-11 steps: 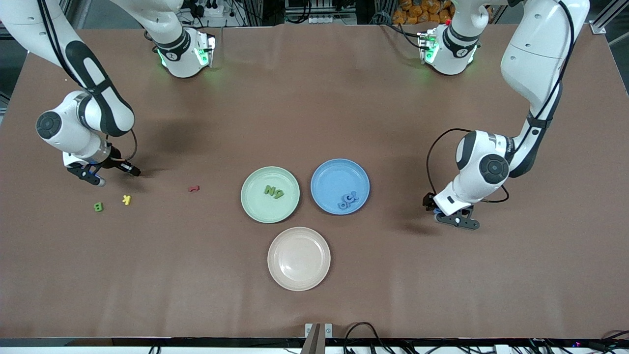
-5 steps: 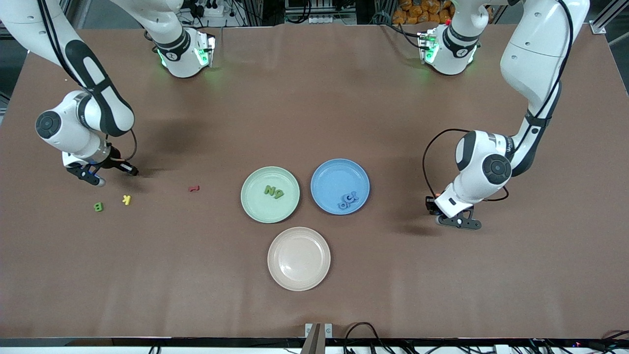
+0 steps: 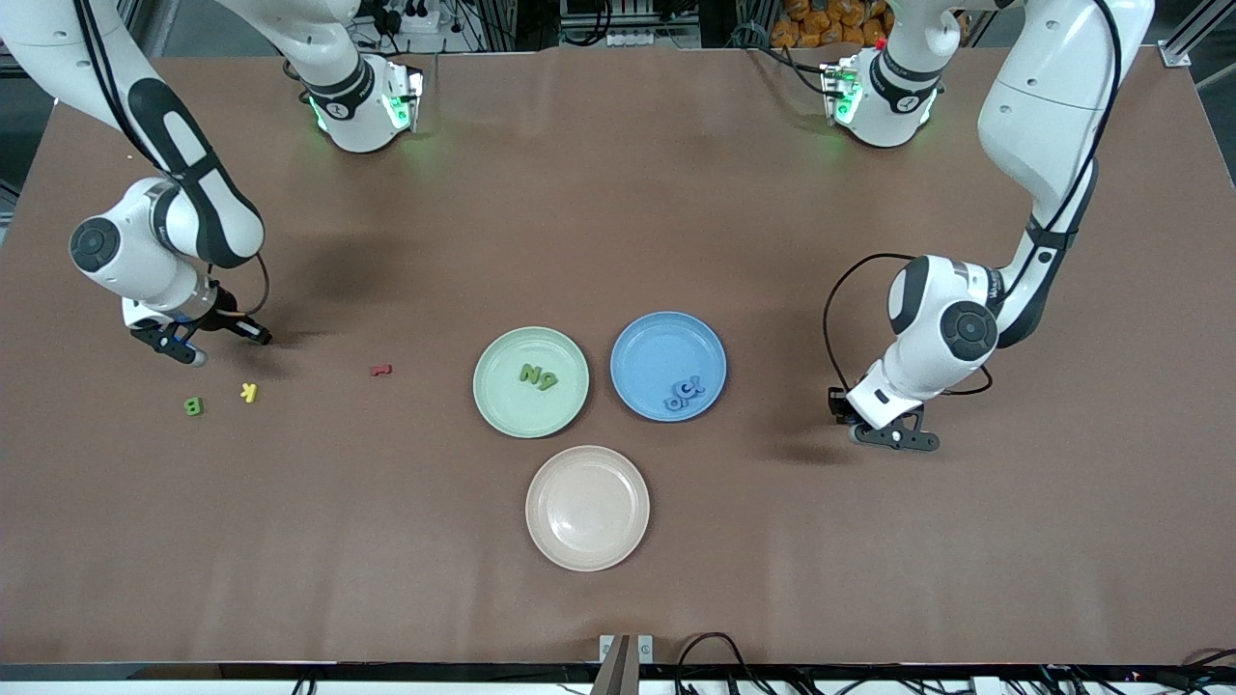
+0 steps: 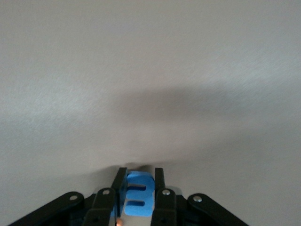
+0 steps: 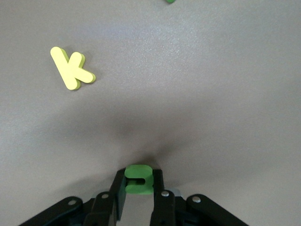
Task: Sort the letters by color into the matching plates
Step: 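Carry the blue 3 to the blue plate while the right gripper lifts the 2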
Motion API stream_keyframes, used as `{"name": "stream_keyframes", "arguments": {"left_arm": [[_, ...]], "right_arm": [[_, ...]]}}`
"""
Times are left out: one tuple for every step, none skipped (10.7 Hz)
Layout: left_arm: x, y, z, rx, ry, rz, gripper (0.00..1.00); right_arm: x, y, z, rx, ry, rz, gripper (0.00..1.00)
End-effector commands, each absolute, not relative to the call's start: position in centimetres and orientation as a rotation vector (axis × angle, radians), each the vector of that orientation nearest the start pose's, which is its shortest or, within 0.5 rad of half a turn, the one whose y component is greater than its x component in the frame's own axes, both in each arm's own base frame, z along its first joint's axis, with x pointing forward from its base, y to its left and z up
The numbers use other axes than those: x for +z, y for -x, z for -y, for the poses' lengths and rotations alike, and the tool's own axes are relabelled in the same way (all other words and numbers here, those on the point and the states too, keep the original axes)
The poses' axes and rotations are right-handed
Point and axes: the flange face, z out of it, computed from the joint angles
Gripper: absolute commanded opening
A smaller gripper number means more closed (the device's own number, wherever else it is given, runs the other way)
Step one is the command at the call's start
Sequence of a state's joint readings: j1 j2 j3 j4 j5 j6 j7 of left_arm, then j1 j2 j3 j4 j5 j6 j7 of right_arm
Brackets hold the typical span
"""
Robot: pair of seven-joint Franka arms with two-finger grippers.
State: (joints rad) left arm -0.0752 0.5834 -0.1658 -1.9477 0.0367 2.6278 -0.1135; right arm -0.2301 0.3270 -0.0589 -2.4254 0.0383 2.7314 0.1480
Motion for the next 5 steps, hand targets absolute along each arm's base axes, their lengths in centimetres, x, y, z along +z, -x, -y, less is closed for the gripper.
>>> {"name": "stream_keyframes", "arguments": {"left_arm": [[21.7,-61.3,17.8,-0.161,3.244,-0.116,0.00],[22.1,-61.2,19.0,-0.147,3.245,-0.102,0.00],[22.9,-61.2,20.2,-0.141,3.247,-0.070,0.00],[23.4,-61.0,21.8,-0.129,3.247,-0.044,0.00],[23.8,-60.5,23.6,-0.121,3.248,-0.009,0.00]], "right_arm": [[16.3,-45.9,14.3,0.057,3.056,-0.728,0.20],[16.4,-46.0,14.2,0.064,3.057,-0.721,0.20],[16.8,-46.3,13.8,0.055,3.059,-0.704,0.20],[17.1,-47.0,12.8,0.054,3.064,-0.665,0.20],[17.6,-47.7,12.1,0.035,3.067,-0.641,0.20]]}}
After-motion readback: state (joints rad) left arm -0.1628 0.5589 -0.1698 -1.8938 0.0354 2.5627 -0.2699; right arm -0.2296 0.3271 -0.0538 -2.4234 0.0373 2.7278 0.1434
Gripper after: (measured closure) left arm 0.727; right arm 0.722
